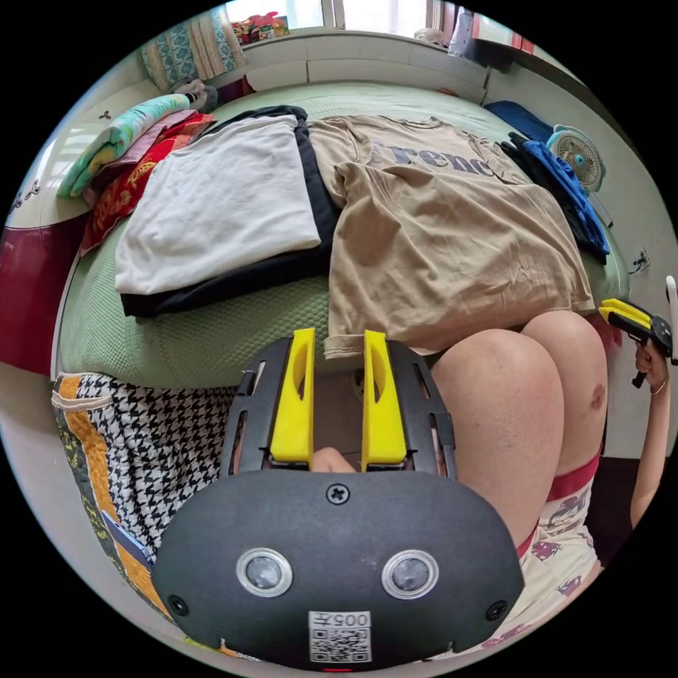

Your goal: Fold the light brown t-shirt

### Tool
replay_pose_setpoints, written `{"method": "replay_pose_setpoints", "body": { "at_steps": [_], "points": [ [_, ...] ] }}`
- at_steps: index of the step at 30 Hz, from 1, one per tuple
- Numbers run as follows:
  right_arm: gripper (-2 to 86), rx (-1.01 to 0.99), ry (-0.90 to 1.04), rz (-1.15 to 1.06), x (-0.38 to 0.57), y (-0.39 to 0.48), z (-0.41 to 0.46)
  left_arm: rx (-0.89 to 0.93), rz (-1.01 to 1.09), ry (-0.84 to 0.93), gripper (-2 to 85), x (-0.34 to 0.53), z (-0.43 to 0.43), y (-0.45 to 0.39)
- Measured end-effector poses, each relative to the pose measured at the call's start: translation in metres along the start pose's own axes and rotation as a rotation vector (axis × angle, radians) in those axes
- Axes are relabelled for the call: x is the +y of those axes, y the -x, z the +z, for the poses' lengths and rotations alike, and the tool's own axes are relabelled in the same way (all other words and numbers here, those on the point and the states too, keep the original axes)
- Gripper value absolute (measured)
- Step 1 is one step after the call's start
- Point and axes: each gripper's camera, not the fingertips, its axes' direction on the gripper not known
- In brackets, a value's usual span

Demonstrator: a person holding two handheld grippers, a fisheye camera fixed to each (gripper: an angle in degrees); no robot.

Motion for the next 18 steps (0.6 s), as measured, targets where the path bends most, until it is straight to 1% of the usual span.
{"method": "replay_pose_setpoints", "body": {
  "at_steps": [2, 4, 10, 13, 18],
  "points": [
    [9.2, 0.007, 0.055, -0.052, 0.009, -0.002, -0.002, 0.002, -0.008, 0.0, 11.1, -0.001, -0.001, 0.001],
    [9.3, 0.028, 0.039, -0.034, 0.014, -0.006, -0.008, 0.004, -0.016, 0.002, 11.0, -0.003, -0.003, 0.002],
    [8.2, 0.037, -0.12, 0.118, 0.015, -0.009, -0.023, -0.005, -0.034, 0.043, 11.0, -0.006, -0.001, 0.0],
    [7.0, 0.055, -0.112, 0.17, 0.01, -0.003, -0.014, 0.012, -0.05, 0.059, 11.1, -0.004, 0.0, 0.002],
    [7.0, 0.059, -0.071, 0.222, 0.008, 0.007, -0.001, -0.02, -0.06, 0.072, 10.9, -0.004, -0.01, 0.001]
  ]
}}
